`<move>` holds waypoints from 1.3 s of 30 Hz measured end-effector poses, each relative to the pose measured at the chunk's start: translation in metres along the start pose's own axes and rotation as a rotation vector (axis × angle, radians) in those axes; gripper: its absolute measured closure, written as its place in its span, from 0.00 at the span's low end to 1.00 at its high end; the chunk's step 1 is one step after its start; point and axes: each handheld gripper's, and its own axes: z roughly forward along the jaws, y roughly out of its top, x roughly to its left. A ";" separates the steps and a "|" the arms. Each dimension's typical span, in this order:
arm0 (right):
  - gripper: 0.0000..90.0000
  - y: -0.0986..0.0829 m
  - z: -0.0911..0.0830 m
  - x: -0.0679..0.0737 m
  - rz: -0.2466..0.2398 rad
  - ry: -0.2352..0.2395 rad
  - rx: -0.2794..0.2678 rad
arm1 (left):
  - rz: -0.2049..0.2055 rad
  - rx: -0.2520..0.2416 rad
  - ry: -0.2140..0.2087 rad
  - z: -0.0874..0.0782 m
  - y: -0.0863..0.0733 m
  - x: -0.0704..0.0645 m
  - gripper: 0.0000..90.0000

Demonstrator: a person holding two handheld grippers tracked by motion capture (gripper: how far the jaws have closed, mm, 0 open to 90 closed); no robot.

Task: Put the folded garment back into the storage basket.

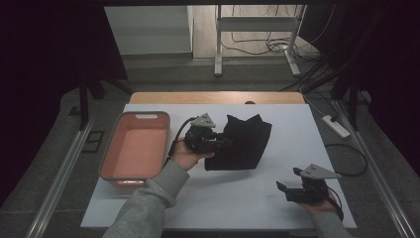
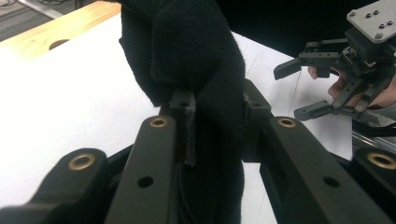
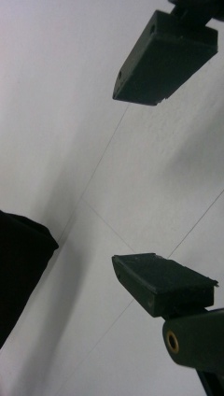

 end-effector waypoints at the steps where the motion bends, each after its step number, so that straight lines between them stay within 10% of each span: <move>1: 0.20 0.000 0.000 0.000 -0.001 0.001 0.001 | -0.003 -0.003 0.003 -0.001 0.000 0.000 0.81; 39: 0.20 0.000 0.003 0.002 -0.023 -0.014 0.019 | 0.048 -0.089 0.061 -0.038 0.014 -0.016 0.81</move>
